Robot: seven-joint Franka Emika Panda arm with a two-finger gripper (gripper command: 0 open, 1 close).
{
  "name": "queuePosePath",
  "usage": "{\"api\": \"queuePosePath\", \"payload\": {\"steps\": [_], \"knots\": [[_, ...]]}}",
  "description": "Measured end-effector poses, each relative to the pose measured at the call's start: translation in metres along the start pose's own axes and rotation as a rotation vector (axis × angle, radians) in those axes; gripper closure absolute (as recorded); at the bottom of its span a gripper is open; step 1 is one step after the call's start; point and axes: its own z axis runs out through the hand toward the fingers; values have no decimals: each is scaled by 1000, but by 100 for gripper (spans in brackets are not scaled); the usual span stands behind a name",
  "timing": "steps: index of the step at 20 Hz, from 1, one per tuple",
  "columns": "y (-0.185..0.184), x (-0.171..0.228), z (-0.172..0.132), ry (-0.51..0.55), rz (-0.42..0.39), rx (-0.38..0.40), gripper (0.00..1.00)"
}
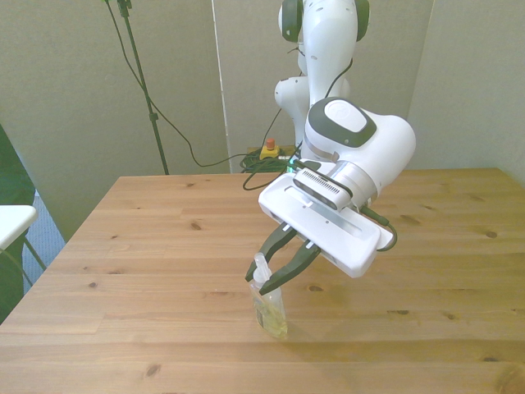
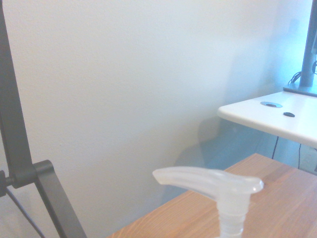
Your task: Stand the sanitizer
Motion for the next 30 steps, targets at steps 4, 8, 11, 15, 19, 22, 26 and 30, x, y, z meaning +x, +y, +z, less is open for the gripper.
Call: {"api": "queuePosePath", "payload": {"steps": [4,8,11,15,19,22,26,30], "knots": [[6,-4,1,-6,-6,-9,0],[8,-4,2,-10,-5,-14,0],[5,0,-1,-17,3,-13,0],[-1,14,-17,-92,18,-30,0],[-3,35,-37,-166,13,-49,0],[5,42,-54,-264,-12,-86,0],[28,46,-84,-417,-89,-152,0],[55,46,-114,-561,-173,-209,0]]}}
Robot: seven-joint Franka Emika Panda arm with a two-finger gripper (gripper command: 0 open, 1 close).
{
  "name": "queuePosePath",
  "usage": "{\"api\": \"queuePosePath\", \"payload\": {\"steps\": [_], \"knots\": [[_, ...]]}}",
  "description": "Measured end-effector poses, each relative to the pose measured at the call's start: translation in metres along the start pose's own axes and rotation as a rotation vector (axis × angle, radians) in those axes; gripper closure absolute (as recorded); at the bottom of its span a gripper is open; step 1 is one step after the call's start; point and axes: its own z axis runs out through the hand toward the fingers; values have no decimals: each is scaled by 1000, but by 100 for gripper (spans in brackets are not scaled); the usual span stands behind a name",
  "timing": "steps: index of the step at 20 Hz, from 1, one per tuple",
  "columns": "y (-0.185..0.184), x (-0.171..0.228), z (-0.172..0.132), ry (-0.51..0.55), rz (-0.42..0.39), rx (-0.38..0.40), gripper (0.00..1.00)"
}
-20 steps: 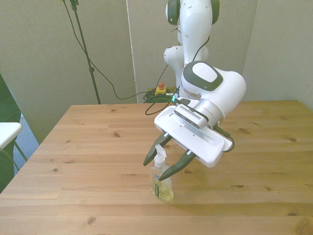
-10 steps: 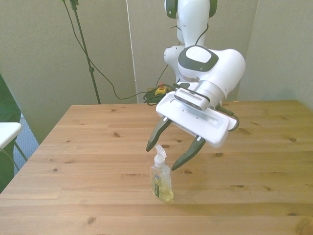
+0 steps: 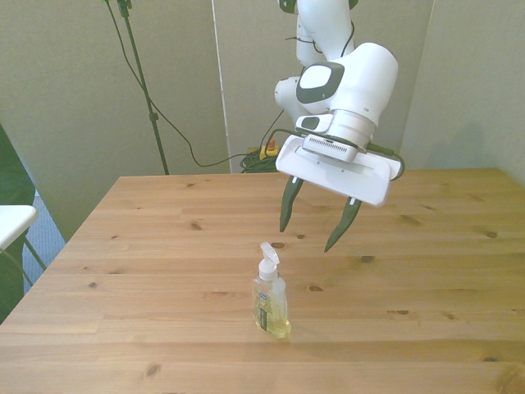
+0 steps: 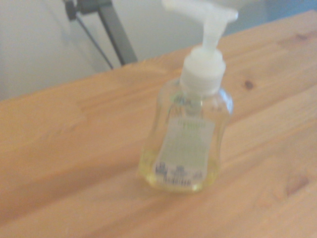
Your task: Stand the sanitizer
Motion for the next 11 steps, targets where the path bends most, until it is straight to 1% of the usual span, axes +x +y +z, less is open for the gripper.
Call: {"api": "queuePosePath", "payload": {"steps": [3,7,9,11], "knots": [[16,-13,-9,-104,-63,-39,0],[25,-24,-22,-237,-161,-101,0],[29,-23,-32,-304,-221,-134,0],[37,-17,-45,-380,-300,-170,0]]}}
